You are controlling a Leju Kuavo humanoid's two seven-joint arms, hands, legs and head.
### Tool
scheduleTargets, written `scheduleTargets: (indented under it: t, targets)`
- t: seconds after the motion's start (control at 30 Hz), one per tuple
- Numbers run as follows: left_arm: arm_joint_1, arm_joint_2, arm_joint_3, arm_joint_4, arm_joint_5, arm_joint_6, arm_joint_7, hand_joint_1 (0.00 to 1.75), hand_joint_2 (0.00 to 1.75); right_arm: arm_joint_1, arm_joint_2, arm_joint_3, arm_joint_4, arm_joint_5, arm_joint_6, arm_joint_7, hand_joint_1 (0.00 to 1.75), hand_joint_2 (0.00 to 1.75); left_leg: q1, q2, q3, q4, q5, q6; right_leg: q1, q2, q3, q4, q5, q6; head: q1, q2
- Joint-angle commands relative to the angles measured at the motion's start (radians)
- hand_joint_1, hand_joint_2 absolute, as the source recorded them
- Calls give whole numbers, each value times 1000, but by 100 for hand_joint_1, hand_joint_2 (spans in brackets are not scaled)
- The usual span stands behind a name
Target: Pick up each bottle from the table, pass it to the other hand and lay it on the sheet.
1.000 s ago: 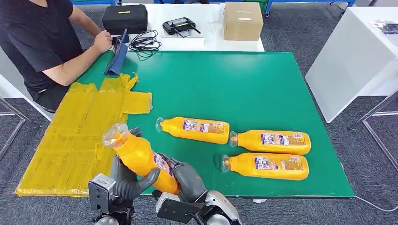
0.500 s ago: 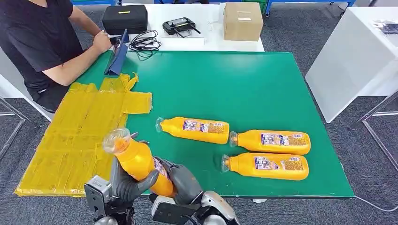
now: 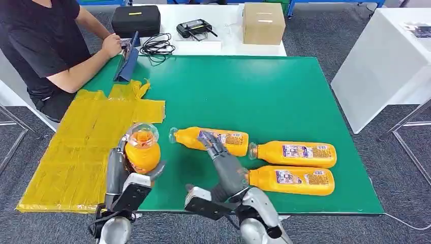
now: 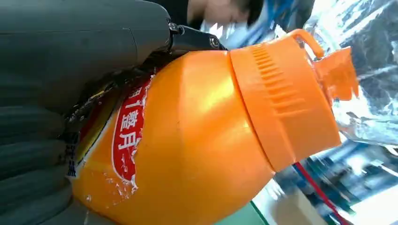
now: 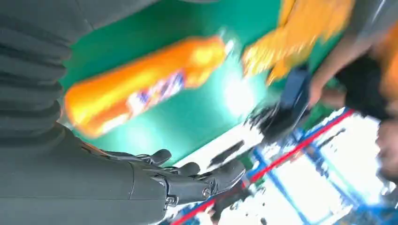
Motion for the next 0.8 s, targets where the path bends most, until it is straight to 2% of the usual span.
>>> scheduleTargets:
  t: [0.03, 0.13, 0.2, 0.27, 0.33, 0.37, 0.4, 0.43, 0.5, 0.57, 0.6, 0.63, 0.67, 0.7, 0.8]
  targets:
    - [-172, 135, 64, 290, -391, 262, 115, 175, 175, -65, -129, -150, -14, -75, 42, -34, 0, 0, -1, -2, 2, -3, 1, 1, -1, -2, 2, -2, 0, 0, 0, 0]
    - [-197, 152, 67, 348, -431, 282, 133, 175, 175, -78, -142, -165, 5, -94, 56, -42, 0, 0, -2, -4, 4, -5, 2, 2, -2, -5, 4, -3, 0, 1, -1, 0]
    - [-227, 181, 68, 443, -611, 329, 215, 175, 175, -106, -165, -160, 39, -90, 68, -41, 0, 0, -2, -3, 4, -4, 2, 2, -2, -3, 3, -3, 1, 1, 0, 0]
    - [-298, 227, 71, 623, -720, 330, 292, 175, 175, -160, -176, -166, 112, -122, 99, -24, 0, 0, -2, 0, 4, -5, 2, 2, -2, -1, 2, -3, 2, 1, 0, 0]
    - [-316, 238, 74, 643, -711, 330, 288, 175, 175, -182, -174, -170, 141, -130, 102, -29, 0, 0, -2, 0, 3, -3, 2, 1, -2, -1, 2, -2, 1, 0, 0, 0]
    - [-360, 253, 79, 773, -749, 330, 320, 175, 175, -202, -171, -170, 177, -131, 107, -30, 0, 0, -2, -1, 4, -5, 3, 1, -2, -1, 3, -3, 2, 1, 0, 0]
    - [-382, 304, 13, 842, -760, 330, 400, 175, 175, -217, -169, -170, 208, -133, 111, -28, 0, 0, -2, -1, 2, -3, 2, 1, -1, -1, 1, -2, 1, 0, 0, 0]
    - [-420, 327, -28, 954, -760, 330, 440, 175, 175, -233, -166, -170, 243, -135, 114, -27, 0, 0, -2, 0, 4, -5, 4, 1, -2, -1, 3, -4, 3, 0, 0, 0]
    - [-437, 328, -4, 998, -751, 330, 419, 175, 175, -245, -163, -174, 276, -137, 114, -25, 0, 0, -2, 1, 6, -6, 3, 1, -2, 0, 3, -4, 2, 0, 0, 0]
    - [-485, 336, 44, 1135, -688, 330, 354, 175, 175, -263, -166, -170, 327, -128, 118, -16, 0, 0, -2, 0, 6, -6, 3, 1, -1, -1, 4, -4, 2, 0, 0, 0]
    - [-525, 363, 43, 1234, -711, 291, 360, 175, 175, -284, -165, -168, 375, -123, 119, -14, 0, 0, -1, 2, 5, -4, 2, 0, -1, 1, 2, -2, 1, 0, 0, 0]
    - [-540, 377, 49, 1265, -711, 248, 342, 0, 175, -304, -163, -166, 416, -118, 122, -12, 0, 0, -1, 2, 6, -5, 3, 1, -1, 1, 3, -3, 2, 0, -1, 0]
    - [-545, 389, 55, 1279, -695, 243, 294, 0, 175, -328, -163, -166, 465, -118, 132, -9, 0, 0, -1, 1, 5, -3, 2, 0, -1, 1, 2, -1, 1, 0, 0, 0]
    - [-564, 393, 70, 1305, -661, 180, 243, 0, 0, -353, -168, -160, 511, -131, 160, -8, 0, 0, -1, 2, 5, -4, 2, 1, -1, 1, 2, -1, 1, 0, 0, 0]
    - [-585, 399, 67, 1318, -645, 114, 199, 0, 0, -394, -167, -154, 587, -140, 176, -27, 0, 0, -1, 4, 4, -3, 2, 1, -1, 4, 1, 0, 2, 1, 0, 0]
